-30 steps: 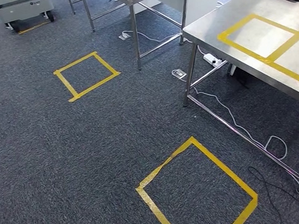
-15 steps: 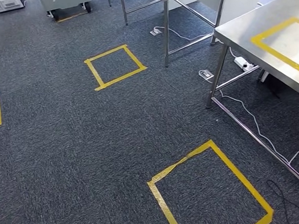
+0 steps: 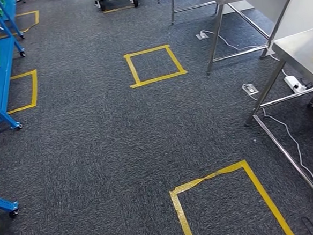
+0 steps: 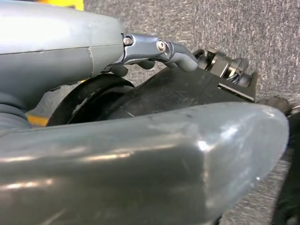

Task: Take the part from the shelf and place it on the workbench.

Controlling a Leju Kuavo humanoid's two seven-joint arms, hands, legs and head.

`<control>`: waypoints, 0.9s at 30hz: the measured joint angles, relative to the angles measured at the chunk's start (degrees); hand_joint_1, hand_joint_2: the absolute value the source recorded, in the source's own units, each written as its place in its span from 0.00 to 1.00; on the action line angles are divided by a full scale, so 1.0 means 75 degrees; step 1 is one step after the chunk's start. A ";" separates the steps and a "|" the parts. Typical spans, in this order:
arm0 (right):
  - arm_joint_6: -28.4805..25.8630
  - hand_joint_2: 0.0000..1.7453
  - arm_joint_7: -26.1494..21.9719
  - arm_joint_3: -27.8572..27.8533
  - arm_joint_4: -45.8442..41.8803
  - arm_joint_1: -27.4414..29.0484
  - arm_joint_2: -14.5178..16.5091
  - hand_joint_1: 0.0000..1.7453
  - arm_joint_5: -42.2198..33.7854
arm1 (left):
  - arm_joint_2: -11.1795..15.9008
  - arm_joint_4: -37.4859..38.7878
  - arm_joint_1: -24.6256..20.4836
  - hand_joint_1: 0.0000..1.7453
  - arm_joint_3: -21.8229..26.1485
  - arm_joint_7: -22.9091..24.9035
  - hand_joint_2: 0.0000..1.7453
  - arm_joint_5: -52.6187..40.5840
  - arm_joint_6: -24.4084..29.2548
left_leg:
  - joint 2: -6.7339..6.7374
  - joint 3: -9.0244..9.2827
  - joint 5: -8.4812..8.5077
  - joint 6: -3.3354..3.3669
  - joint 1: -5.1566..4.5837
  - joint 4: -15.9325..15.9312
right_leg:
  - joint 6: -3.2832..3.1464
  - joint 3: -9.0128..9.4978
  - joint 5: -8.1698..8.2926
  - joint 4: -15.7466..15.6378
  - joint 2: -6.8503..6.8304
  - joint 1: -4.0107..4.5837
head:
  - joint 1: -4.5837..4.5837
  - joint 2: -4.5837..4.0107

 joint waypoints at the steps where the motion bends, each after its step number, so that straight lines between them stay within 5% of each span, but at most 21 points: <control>1: -0.0003 0.00 0.0009 0.0000 0.0005 0.0001 0.0000 0.00 0.0010 | 0.0001 0.0000 -0.0017 0.00 0.0000 0.0009 0.00 0.0029 -0.0048 | -0.0075 -0.0031 0.0014 -0.0039 0.0004 0.0012 | 0.0003 0.0126 0.0063 -0.0267 0.0162 -0.0022 | -0.0003 0.0000; 2: -0.0006 0.00 0.0025 0.0000 0.0010 0.0002 0.0001 0.00 0.0020 | 0.0005 0.0000 -0.0029 0.00 0.0000 0.0025 0.00 0.0058 -0.0095 | -0.0148 -0.0067 0.0036 -0.0087 0.0013 0.0015 | -0.0010 0.0162 0.0052 -0.0352 0.0249 -0.0028 | -0.0004 0.0000; 4: -0.0004 0.00 0.0049 -0.0007 0.0013 0.0006 0.0004 0.00 0.0031 | 0.0020 -0.0001 -0.0054 0.00 0.0002 0.0077 0.00 0.0156 -0.0192 | -0.0239 -0.0126 0.0072 -0.0178 0.0044 0.0007 | -0.0087 0.0159 0.0094 -0.0379 0.0082 -0.0006 | -0.0007 0.0000; 6: -0.0004 0.00 0.0056 -0.0016 0.0013 0.0008 0.0010 0.00 0.0031 | 0.0039 -0.0002 -0.0090 0.00 0.0030 0.0193 0.00 0.0309 -0.0296 | 0.0083 -0.0252 -0.0118 -0.0253 0.0028 0.0243 | -0.0191 0.0161 0.0132 -0.0417 -0.0129 0.0002 | -0.0044 0.0000; 8: -0.0004 0.00 0.0056 -0.0022 0.0013 0.0025 0.0012 0.00 0.0026 | 0.0056 -0.0007 -0.0138 0.00 0.0083 0.0280 0.00 0.0421 -0.0361 | 0.0520 -0.0602 -0.0610 -0.0312 0.0004 0.1043 | -0.0260 0.0152 0.0140 -0.0435 -0.0367 0.0025 | -0.0091 0.0000; 10: -0.0004 0.00 0.0058 -0.0029 0.0013 0.0047 0.0010 0.00 0.0019 | 0.0076 -0.0012 -0.0177 0.00 0.0123 0.0285 0.00 0.0457 -0.0381 | 0.0627 -0.0963 -0.1003 -0.0349 0.0007 0.1945 | -0.0280 0.0138 0.0133 -0.0434 -0.0629 0.0049 | -0.0099 0.0000; 11: -0.0002 0.00 0.0057 -0.0031 0.0014 0.0047 0.0010 0.00 0.0014 | 0.0085 -0.0012 -0.0185 0.00 0.0133 0.0284 0.00 0.0461 -0.0388 | 0.0643 -0.0998 -0.1018 -0.0354 0.0008 0.2117 | -0.0283 0.0133 0.0130 -0.0433 -0.0751 0.0056 | -0.0101 0.0000; 13: 0.0001 0.00 0.0055 -0.0034 0.0015 0.0028 0.0011 0.00 0.0004 | 0.0096 -0.0012 -0.0162 0.00 0.0141 0.0267 0.00 0.0435 -0.0412 | 0.0725 -0.0648 -0.0661 -0.0338 0.0008 0.1622 | -0.0278 0.0142 0.0126 -0.0432 -0.0953 0.0062 | -0.0101 0.0000; 16: 0.0005 0.00 0.0057 -0.0036 0.0014 0.0017 0.0010 0.00 -0.0008 | 0.0091 -0.0011 -0.0065 0.00 0.0140 0.0145 0.00 0.0318 -0.0430 | 0.1199 0.0089 -0.0182 -0.0250 -0.0036 0.0251 | -0.0226 0.0143 0.0103 -0.0403 -0.1175 0.0119 | -0.0111 0.0000; 17: 0.0005 0.00 0.0058 -0.0039 0.0015 0.0018 0.0010 0.00 -0.0009 | 0.0084 -0.0011 -0.0039 0.00 0.0138 0.0100 0.00 0.0283 -0.0433 | 0.1275 0.0154 -0.0184 -0.0206 -0.0053 0.0065 | -0.0201 0.0131 0.0097 -0.0392 -0.1247 0.0145 | -0.0108 0.0000; 19: 0.0007 0.00 0.0055 -0.0045 0.0015 0.0008 0.0011 0.00 -0.0010 | 0.0074 -0.0009 -0.0008 0.00 0.0130 0.0042 0.00 0.0236 -0.0444 | 0.1142 0.0132 -0.0204 -0.0105 -0.0055 -0.0016 | -0.0137 0.0129 0.0084 -0.0391 -0.1414 0.0167 | -0.0098 0.0000; 22: 0.0012 0.00 0.0041 -0.0052 0.0015 -0.0003 0.0015 0.00 -0.0010 | 0.0041 -0.0010 -0.0007 0.00 0.0122 0.0015 0.00 0.0182 -0.0451 | 0.0881 0.0155 -0.0150 0.0017 0.0009 -0.0062 | -0.0011 -0.0058 -0.0249 0.0106 -0.1002 0.0118 | -0.0061 0.0000; 23: 0.0012 0.00 0.0037 -0.0055 0.0015 0.0005 0.0015 0.00 -0.0010 | 0.0031 -0.0010 -0.0014 0.00 0.0120 0.0015 0.00 0.0179 -0.0456 | 0.0803 0.0153 -0.0144 0.0043 0.0022 -0.0063 | 0.0021 -0.0267 -0.0486 0.0574 -0.0764 0.0098 | -0.0039 0.0000; 25: 0.0011 0.00 0.0039 -0.0060 0.0015 0.0032 0.0015 0.00 -0.0010 | 0.0021 -0.0010 -0.0020 0.00 0.0119 0.0015 0.00 0.0203 -0.0478 | 0.0617 0.0149 -0.0139 0.0070 0.0027 -0.0061 | 0.0054 -0.0744 -0.0876 0.1562 -0.0564 0.0081 | -0.0017 0.0000; 27: 0.0011 0.00 0.0043 -0.0062 0.0015 0.0043 0.0015 0.00 -0.0007 | 0.0021 -0.0010 -0.0026 0.00 0.0119 0.0015 0.00 0.0239 -0.0504 | 0.0412 0.0165 -0.0139 0.0066 0.0034 -0.0056 | 0.0070 -0.0861 -0.0762 0.1728 -0.0525 0.0070 | -0.0011 0.0000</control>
